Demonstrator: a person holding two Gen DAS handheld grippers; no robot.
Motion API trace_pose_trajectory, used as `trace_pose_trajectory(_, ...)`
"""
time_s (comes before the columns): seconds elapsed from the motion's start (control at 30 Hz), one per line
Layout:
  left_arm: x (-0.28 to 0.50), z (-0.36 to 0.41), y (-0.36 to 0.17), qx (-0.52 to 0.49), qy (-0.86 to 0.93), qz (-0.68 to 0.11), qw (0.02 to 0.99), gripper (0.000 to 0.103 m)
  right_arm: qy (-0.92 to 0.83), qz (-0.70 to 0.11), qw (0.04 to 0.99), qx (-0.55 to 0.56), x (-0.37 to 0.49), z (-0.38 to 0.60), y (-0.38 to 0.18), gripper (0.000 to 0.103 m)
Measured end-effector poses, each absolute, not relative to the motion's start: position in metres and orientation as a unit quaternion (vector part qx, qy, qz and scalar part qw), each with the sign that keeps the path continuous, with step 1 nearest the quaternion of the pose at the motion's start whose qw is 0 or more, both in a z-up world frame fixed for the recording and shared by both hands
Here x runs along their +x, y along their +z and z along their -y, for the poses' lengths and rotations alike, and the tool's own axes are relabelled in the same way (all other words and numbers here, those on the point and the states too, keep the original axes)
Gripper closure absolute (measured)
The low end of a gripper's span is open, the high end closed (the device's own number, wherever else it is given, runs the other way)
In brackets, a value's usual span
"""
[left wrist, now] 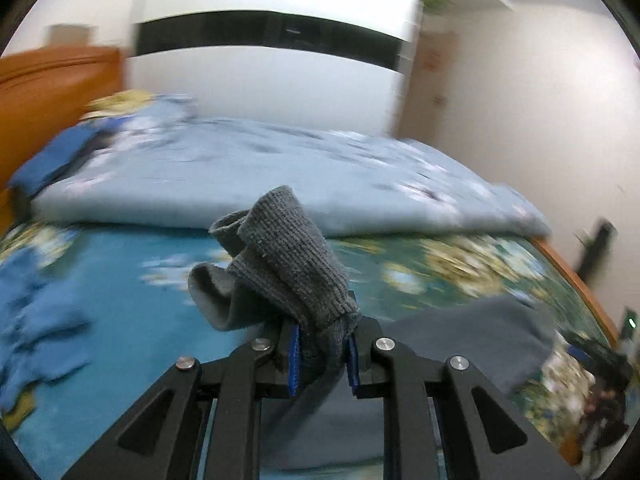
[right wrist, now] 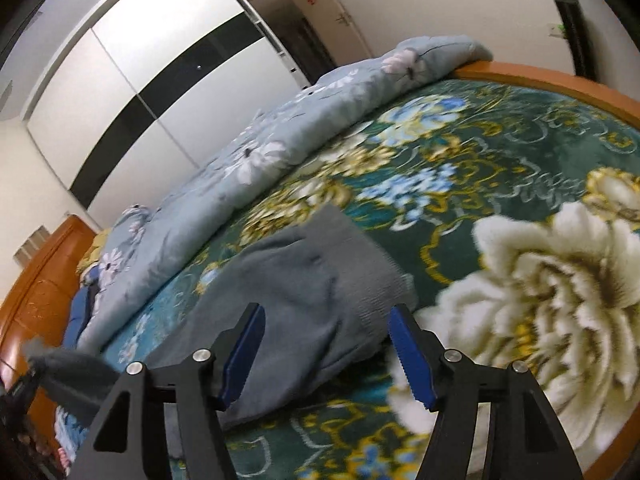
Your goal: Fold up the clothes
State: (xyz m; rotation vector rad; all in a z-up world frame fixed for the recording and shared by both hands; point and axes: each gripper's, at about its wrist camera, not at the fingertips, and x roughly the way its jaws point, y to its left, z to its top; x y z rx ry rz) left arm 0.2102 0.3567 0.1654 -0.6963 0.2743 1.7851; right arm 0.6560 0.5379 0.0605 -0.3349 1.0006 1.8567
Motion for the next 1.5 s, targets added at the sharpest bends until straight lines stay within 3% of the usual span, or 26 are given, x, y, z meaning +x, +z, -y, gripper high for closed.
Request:
trace_pose_trajectory(0.23,0.298,-0.447,0.072,-0.344,0.708,-0.221,0.575,0.084,0.773,-0.412,0.458,-0.152,0.641,-0.522,0.055,0.035)
trace_pose_trajectory(0.37,0.321,-0.46,0.038,-0.37,0.695,-0.246,0.566,0.083,0.775,-0.405,0.452,-0.175,0.636,-0.513,0.048,0.035)
trace_pose_trajectory(0.43,0.33,-0.462,0.035,-0.364,0.696,-0.254,0.564,0.079,0.778,-0.403,0.447,-0.181,0.633,-0.509,0.045,0.035)
trace_pose_trajectory(0.5,0.337,-0.454,0.04,-0.361,0.684,-0.26,0.578,0.061,0.781,-0.401,0.441,-0.185,0.627,-0.506,0.042,0.035)
trace_pose_trajectory(0.7,0.322,-0.398,0.067,-0.398,0.624,-0.179,0.649,0.06,0.81,-0.401,0.39,-0.177,0.592,-0.496,0.041,0.035)
trace_pose_trajectory(1.0,0.2,-0.32,0.06,-0.439,0.758,-0.075,0.477,0.058,0.84,-0.43,0.266,-0.198,0.498,-0.498,0.02,0.035)
trace_pose_trajectory(1.37,0.192,-0.313,0.019,-0.472,0.747,-0.069,0.463,0.058,0.82,-0.45,0.284,-0.212,0.45,-0.506,0.01,0.035)
trace_pose_trajectory(1.4,0.192,-0.312,0.019,-0.471,0.747,-0.069,0.464,0.058,0.819,-0.45,0.288,-0.212,0.448,-0.506,0.01,0.041)
trace_pose_trajectory(1.43,0.191,-0.311,0.018,-0.472,0.746,-0.068,0.465,0.058,0.818,-0.449,0.292,-0.211,0.446,-0.506,0.012,0.059)
trace_pose_trajectory(1.5,0.19,-0.311,0.018,-0.472,0.745,-0.068,0.467,0.058,0.818,-0.446,0.298,-0.207,0.445,-0.507,0.017,0.083)
